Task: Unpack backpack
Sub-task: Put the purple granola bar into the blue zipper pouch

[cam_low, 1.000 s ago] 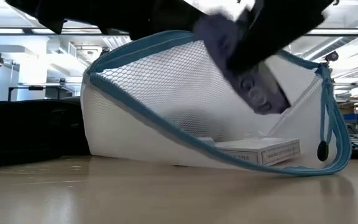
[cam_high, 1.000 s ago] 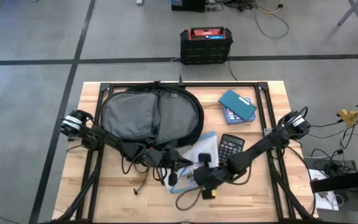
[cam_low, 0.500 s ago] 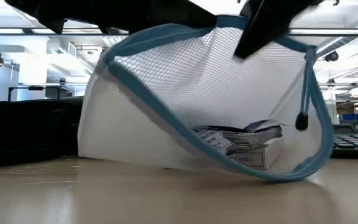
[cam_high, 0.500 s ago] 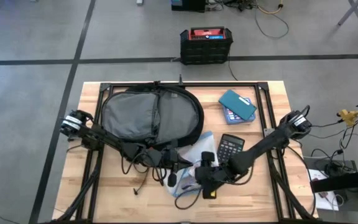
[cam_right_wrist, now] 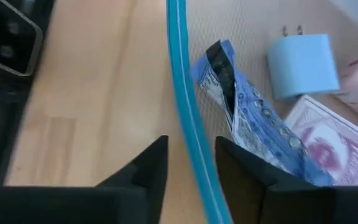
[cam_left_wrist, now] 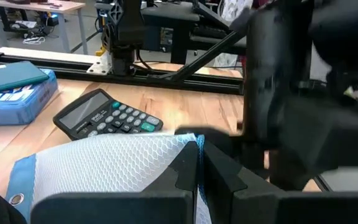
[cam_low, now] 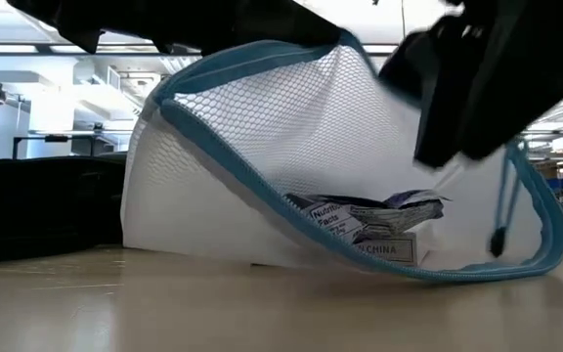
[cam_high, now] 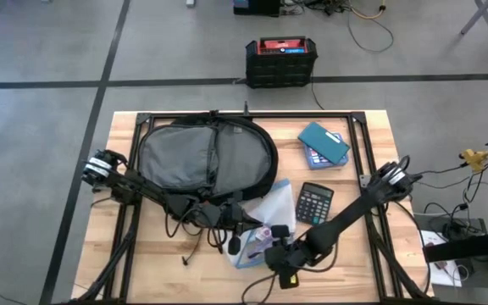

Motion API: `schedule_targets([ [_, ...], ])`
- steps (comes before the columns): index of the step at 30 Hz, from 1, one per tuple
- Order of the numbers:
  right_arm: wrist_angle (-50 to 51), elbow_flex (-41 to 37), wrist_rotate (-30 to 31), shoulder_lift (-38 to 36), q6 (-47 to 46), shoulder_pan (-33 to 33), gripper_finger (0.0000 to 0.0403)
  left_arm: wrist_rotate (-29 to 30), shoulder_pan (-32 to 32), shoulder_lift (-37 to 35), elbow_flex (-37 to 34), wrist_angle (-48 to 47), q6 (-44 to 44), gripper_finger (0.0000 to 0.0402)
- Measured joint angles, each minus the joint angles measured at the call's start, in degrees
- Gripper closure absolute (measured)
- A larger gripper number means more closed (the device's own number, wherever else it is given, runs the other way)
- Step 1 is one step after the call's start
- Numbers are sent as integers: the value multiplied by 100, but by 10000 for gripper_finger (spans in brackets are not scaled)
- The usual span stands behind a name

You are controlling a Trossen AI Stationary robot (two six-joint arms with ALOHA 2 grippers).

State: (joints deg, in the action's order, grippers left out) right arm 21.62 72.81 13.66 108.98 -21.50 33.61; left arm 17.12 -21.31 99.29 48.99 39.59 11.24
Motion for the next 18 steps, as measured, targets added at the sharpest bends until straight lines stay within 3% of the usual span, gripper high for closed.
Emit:
schedule_targets([
  [6,738,104,430,-12,153,-574,398,136,36,0,0,-111,3,402],
  [10,1168,297,507,-386,-117,-468,395,78,26,-2,13,-225,22,402],
  [14,1650,486,191,-846,-224,-73,399,3,10,0,12,-510,122,402],
  [18,3562,452,640,-1495,-1400,40,397,42,-20,0,9,-513,204,402],
])
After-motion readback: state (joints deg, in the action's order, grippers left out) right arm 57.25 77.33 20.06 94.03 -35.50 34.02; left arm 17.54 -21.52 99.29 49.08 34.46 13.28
